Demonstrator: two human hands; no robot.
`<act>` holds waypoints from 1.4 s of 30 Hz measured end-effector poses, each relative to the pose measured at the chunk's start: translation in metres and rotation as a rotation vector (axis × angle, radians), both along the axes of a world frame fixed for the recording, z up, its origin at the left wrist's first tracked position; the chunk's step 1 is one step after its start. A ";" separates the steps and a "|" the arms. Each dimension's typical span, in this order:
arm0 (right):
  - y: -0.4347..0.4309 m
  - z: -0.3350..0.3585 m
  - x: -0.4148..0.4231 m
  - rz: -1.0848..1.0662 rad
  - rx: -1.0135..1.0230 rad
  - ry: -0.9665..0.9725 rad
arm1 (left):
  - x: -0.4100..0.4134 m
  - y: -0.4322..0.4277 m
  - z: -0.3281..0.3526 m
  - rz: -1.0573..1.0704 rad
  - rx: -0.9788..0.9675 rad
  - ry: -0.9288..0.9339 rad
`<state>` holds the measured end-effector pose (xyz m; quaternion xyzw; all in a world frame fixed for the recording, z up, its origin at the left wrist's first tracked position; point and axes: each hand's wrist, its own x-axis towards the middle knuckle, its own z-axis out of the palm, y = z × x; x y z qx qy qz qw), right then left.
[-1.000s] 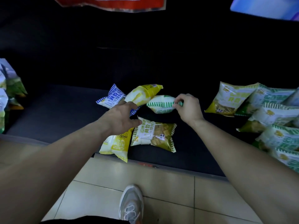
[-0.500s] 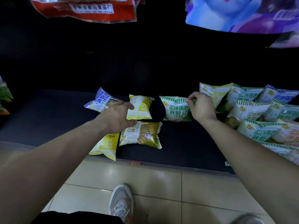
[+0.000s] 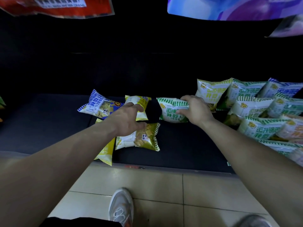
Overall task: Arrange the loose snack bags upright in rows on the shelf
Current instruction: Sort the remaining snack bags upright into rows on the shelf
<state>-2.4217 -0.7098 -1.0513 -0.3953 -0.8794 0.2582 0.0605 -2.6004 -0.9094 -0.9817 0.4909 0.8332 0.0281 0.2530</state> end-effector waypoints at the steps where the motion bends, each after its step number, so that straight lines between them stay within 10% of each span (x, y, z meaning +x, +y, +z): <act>1: 0.001 0.003 0.001 -0.012 -0.009 0.012 | 0.000 0.001 0.000 0.001 0.004 0.003; 12: -0.008 0.101 0.072 0.109 -0.019 -0.069 | 0.059 0.044 0.045 -0.036 0.400 -0.165; 42: 0.055 0.065 0.242 -0.038 0.003 -0.344 | 0.135 0.217 -0.067 -0.156 0.133 0.152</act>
